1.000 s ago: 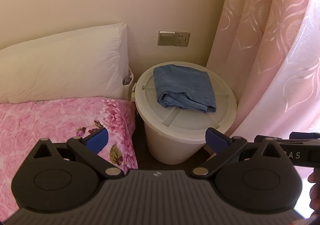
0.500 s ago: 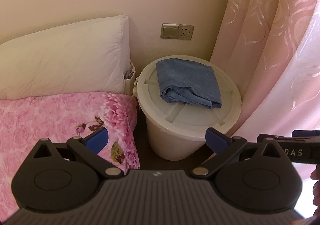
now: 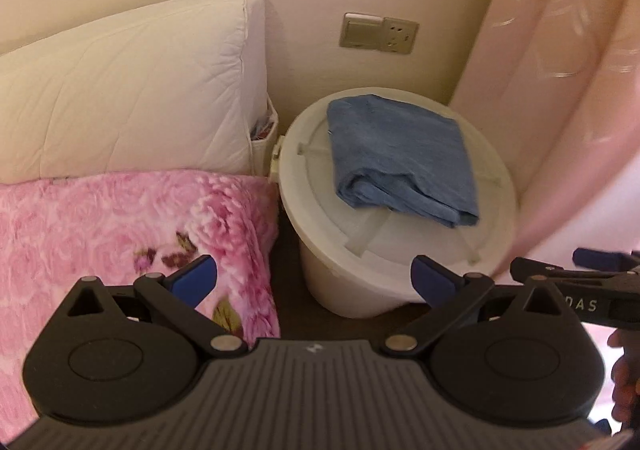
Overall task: Fold clothes
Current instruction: 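Grasp the jeans edge with the right gripper while the left gripper grasps another edge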
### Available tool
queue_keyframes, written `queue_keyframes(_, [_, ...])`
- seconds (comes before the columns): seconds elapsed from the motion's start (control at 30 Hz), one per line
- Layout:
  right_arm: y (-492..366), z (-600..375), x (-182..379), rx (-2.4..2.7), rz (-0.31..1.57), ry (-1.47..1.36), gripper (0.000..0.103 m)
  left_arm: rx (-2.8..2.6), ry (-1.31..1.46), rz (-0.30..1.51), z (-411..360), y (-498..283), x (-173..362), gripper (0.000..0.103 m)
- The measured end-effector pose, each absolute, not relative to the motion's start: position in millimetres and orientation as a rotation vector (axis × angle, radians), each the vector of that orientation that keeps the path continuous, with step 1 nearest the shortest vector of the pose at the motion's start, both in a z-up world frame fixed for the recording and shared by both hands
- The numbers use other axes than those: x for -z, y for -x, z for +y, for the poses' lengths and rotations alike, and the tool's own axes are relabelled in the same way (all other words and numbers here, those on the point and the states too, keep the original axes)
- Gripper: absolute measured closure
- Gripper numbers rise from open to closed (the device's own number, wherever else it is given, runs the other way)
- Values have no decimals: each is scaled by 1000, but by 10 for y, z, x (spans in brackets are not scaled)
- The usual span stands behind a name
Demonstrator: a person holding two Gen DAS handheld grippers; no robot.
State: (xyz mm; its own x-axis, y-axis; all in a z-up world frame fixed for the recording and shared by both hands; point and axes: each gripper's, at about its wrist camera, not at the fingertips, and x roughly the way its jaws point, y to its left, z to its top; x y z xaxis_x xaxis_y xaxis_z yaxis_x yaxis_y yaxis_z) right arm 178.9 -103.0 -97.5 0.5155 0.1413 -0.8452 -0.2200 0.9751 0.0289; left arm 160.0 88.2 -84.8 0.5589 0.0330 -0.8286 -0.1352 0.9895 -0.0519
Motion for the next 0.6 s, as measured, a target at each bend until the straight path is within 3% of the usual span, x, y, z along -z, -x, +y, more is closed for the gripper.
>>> queue_keyframes(0.07, [-2024,-990,1142,-221,986,146,16,-98,110,999,896,-1845,964,1])
queue_keyframes(0.2, [-2491,-948,1447,-288,965,212,33,-103,113,1037,888,-2341,1218,4])
queue_keyframes(0.53, [-3244,-545,2189,-448,991,421,56,-132,146,1158,944,-3124,1874,6])
queue_keyframes(0.57, [-3302,-530,2226,-457,990,422,62,-135,150,1169,950,-3167,1928,7])
queue_keyframes(0.6, [-3360,-516,2261,-465,989,422,80,-137,150,1180,949,-3204,1981,8])
